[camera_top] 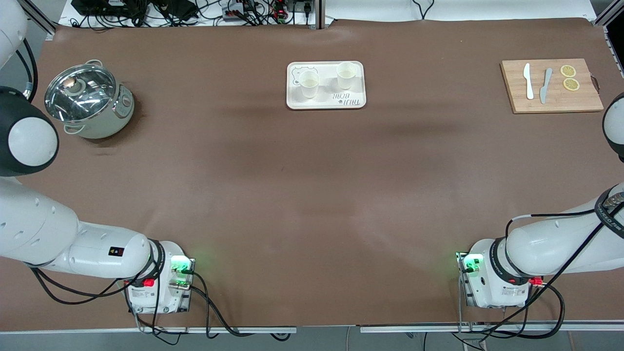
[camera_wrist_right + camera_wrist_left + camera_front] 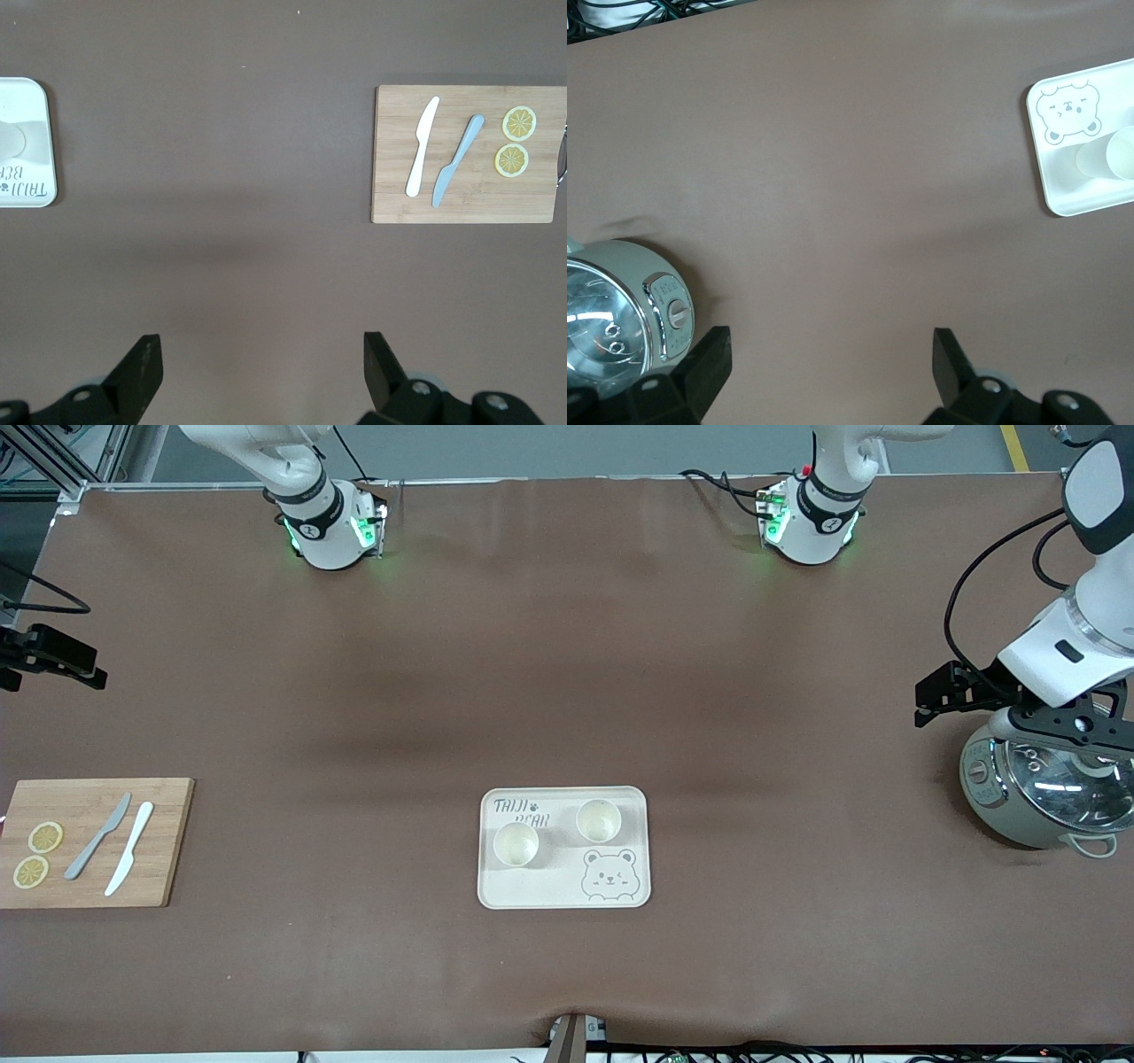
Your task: Place white IKEA cup upright on tray with both arms
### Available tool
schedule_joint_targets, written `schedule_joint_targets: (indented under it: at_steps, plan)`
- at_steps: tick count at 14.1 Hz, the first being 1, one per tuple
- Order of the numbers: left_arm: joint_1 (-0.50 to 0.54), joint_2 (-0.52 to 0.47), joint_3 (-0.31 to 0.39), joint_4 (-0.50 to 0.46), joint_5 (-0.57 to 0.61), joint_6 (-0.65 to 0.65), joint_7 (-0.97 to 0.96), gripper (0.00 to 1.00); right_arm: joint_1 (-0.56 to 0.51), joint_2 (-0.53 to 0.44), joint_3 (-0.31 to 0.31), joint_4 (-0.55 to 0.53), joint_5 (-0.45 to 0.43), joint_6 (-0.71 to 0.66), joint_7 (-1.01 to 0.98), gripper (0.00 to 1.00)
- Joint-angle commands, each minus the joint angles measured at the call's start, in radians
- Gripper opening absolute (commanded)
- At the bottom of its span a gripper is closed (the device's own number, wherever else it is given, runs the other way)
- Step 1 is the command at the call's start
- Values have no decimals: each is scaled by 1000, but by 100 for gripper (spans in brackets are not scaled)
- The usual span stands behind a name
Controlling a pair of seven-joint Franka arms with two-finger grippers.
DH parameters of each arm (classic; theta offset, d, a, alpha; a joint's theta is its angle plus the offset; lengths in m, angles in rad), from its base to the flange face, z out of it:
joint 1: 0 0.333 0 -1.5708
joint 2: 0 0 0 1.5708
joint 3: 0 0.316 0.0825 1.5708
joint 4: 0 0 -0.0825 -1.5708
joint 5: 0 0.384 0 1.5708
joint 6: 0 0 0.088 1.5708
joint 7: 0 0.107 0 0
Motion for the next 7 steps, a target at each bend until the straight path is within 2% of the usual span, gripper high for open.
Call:
schedule_joint_targets:
  at_steps: [1,7]
  plan:
    - [0,-15,-9,-3,27,1,-18,100,-13,-20,14,-10,-18,5,2,100]
    - [1,-14,-9,-4,27,1,-18,100,-14,-19,14,-10,-17,5,1,100]
